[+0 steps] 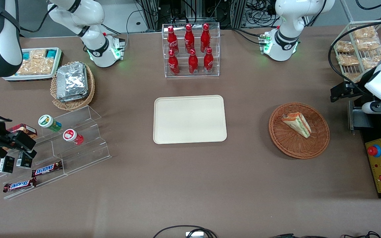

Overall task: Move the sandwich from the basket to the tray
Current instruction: 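Move the left gripper over the sandwich in the wicker basket, then lower the open left gripper around the wrapped sandwich, then close the left gripper on the sandwich and lift it, then carry the sandwich with the left gripper over the cream tray, then lower the sandwich onto the tray and open the left gripper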

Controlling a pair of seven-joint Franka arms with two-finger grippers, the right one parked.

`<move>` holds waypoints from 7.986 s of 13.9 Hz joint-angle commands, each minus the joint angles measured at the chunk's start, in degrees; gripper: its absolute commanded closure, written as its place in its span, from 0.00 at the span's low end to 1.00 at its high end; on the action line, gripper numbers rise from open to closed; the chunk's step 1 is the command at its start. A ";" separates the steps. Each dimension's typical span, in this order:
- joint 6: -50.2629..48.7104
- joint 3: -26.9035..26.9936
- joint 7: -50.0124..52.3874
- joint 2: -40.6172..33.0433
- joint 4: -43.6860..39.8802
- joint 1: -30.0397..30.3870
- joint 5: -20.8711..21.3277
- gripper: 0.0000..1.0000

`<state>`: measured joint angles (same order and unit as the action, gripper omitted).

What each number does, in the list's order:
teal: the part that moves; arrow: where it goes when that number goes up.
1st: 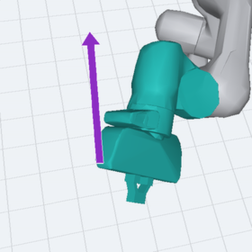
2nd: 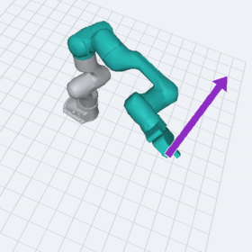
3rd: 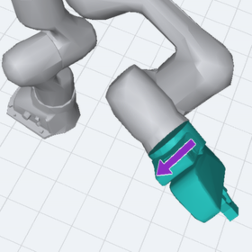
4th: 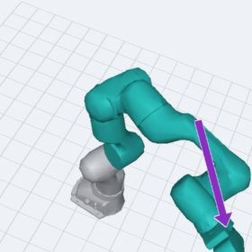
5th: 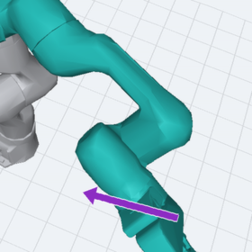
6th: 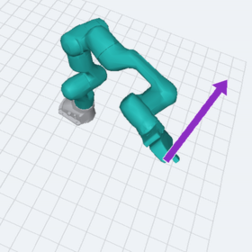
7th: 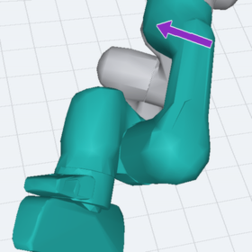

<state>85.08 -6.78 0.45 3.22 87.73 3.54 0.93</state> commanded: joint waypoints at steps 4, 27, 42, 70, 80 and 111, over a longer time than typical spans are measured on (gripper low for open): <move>-0.36 0.46 -1.15 -0.23 0.51 -0.03 0.30 0.00; 55.69 0.72 35.49 -1.90 51.12 -0.29 3.47 0.00; 72.33 0.90 39.10 5.04 57.91 1.64 3.29 0.40; 27.24 -15.17 22.14 -0.85 24.25 0.68 2.23 1.00; 29.17 -31.62 23.54 3.01 24.51 -1.16 3.03 1.00; 44.20 -31.36 60.81 28.08 22.23 -16.47 32.73 0.01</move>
<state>130.50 -38.28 60.10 33.64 111.57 -13.31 33.16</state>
